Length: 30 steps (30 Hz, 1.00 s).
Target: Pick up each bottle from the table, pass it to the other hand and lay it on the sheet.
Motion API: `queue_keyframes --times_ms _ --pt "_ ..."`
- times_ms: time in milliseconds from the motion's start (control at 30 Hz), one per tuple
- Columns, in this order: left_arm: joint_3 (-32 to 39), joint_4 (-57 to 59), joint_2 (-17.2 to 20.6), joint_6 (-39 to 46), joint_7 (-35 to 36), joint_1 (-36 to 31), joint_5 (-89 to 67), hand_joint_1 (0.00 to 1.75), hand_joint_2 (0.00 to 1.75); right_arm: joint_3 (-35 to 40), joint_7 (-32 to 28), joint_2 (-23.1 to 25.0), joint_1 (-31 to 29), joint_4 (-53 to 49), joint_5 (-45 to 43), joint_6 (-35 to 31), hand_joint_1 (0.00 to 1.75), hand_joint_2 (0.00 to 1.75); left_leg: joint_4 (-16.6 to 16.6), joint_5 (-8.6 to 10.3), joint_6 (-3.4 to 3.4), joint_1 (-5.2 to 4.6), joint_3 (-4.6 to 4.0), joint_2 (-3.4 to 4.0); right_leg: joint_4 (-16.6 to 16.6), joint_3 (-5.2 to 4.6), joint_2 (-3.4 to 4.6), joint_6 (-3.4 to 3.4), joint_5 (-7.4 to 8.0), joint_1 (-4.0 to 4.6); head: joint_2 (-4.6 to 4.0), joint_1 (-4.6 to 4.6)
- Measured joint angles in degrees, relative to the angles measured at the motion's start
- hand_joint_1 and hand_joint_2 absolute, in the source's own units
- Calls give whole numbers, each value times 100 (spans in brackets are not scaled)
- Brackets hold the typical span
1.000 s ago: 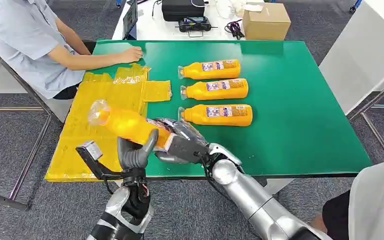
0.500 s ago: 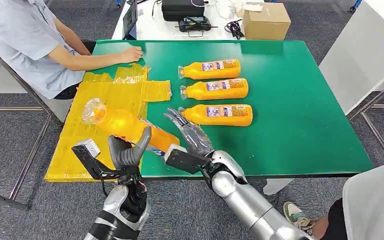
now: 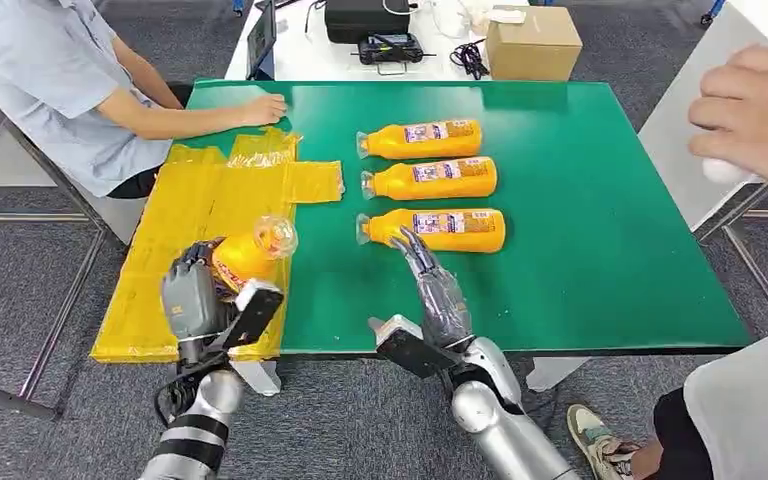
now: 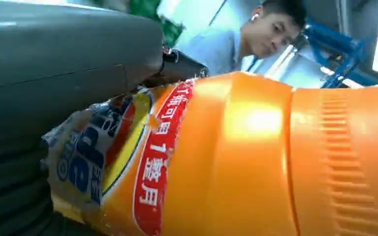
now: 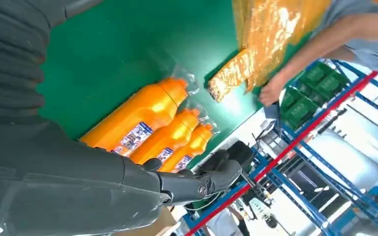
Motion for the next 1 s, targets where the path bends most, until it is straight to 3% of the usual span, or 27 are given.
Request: queue_keyframes --times_ms 33,300,533,1000 --pt "572 293 88 2 544 -246 -1374 175 175 -194 -146 66 110 -92 -107 37 0 175 0 4 1 1 0 -6 2 2 -5 0 0 0 0 2" --pt "156 1550 577 -186 1136 -923 -1675 175 175 -406 -380 103 298 -177 -280 142 0 175 0 4 1 -1 -2 -7 2 2 -4 0 0 -4 0 2" --pt "-274 2094 813 -271 1206 -1176 -1683 175 175 -472 -396 133 334 -177 -286 155 0 175 0 4 1 -1 -2 -7 2 2 -4 0 0 -3 0 2" --pt "-1481 3200 1200 -1257 1153 -1604 -2258 175 175 -476 -594 273 323 -116 -312 358 0 175 -1 4 1 -1 -1 -11 3 9 -6 0 0 -4 0 2"
